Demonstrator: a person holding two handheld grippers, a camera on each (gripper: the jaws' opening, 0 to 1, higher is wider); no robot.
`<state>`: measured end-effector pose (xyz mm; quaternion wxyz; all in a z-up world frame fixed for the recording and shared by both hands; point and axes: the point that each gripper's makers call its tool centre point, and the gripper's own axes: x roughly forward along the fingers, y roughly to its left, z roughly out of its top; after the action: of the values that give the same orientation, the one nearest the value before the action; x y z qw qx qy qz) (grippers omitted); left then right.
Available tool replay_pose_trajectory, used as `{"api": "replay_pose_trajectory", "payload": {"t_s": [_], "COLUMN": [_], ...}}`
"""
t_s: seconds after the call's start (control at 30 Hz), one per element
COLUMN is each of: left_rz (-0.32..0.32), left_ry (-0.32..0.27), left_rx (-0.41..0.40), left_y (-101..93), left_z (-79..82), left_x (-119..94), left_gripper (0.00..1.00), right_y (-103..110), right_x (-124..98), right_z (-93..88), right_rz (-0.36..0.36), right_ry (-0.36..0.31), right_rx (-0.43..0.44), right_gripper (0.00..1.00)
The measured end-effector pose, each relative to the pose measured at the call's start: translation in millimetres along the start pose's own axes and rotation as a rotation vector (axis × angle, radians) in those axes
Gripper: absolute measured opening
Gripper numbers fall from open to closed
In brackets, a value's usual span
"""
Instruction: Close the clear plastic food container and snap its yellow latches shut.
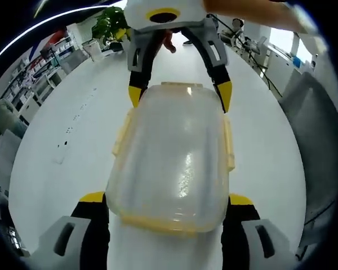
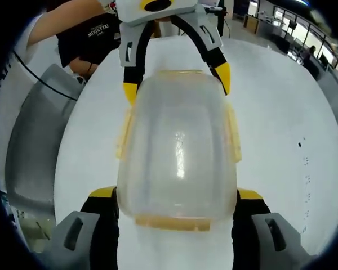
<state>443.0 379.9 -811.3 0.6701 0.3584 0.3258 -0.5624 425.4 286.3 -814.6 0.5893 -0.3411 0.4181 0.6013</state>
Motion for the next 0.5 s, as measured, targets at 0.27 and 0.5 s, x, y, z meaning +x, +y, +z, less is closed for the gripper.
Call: {"api": "replay_pose_trajectory", "payload": {"t_s": [0.27,0.5], "left_rz": [0.01,0.025], "left_ry": [-0.007,0.009], "left_rx": [0.013,0.034], "left_y": [19.5,29.3], "left_z": [2.4,3.6], "left_x": [4.1,7.7], "left_gripper": [0.8,0.8], "right_y": [-17.7,-25.5], "right_x": [-2.1,-0.9], "right_z": [3.3,5.2], "right_rz": [-0.003,0.002], "right_ry": [-0.024,-0.014], "right_rx": [0.013,0.028], "right_gripper": [0.81,0.82]}}
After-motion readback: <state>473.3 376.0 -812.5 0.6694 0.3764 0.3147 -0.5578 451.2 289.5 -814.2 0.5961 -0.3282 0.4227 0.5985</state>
